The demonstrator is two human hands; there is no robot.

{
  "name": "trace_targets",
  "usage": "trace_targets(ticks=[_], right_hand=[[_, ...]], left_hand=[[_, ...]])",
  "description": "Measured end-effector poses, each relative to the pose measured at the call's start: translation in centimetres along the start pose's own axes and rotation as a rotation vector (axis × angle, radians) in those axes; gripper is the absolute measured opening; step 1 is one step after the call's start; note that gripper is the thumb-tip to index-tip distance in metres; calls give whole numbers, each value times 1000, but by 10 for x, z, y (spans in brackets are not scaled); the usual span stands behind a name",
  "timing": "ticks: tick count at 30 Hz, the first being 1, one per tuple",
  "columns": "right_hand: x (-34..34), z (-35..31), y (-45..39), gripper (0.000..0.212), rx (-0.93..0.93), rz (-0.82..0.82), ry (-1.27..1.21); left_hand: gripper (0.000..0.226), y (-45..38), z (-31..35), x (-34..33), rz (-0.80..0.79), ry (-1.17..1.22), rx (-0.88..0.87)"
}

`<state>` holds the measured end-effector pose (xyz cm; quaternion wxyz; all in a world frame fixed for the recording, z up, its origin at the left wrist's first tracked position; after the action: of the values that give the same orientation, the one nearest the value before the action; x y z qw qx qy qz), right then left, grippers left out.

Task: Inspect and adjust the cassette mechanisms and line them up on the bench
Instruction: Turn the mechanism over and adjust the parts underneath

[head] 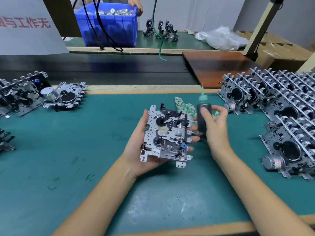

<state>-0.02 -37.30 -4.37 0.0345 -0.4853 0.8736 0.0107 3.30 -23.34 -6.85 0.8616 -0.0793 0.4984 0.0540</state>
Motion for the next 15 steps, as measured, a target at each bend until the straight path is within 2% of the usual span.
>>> trace_targets(ticks=[4,8,12,15], right_hand=[[15,-1,3,15,105,-38,-189],[10,2,-2,20,4,-50,-407],[8,17,-2,21,-82,24,-705],[5,16,0,33,-69,9,-591]], left_hand=[[79,10,-4,28,154,-16,18],[82,20,-6,49,207,61,-6],[91,29,-3,88,393,49,-51],[94,31,-7,102,429,43,-28]])
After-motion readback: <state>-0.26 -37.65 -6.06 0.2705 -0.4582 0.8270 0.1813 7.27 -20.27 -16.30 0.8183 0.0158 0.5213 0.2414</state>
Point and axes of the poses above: each hand's wrist, its own y-axis away from the middle knuckle, its own x-axis out of the back of the hand, z = x × y, the point moved 8 cm from there along -y, towards the middle knuckle, and after that the axes turned 14 degrees about -z, right-handed, at the moved point
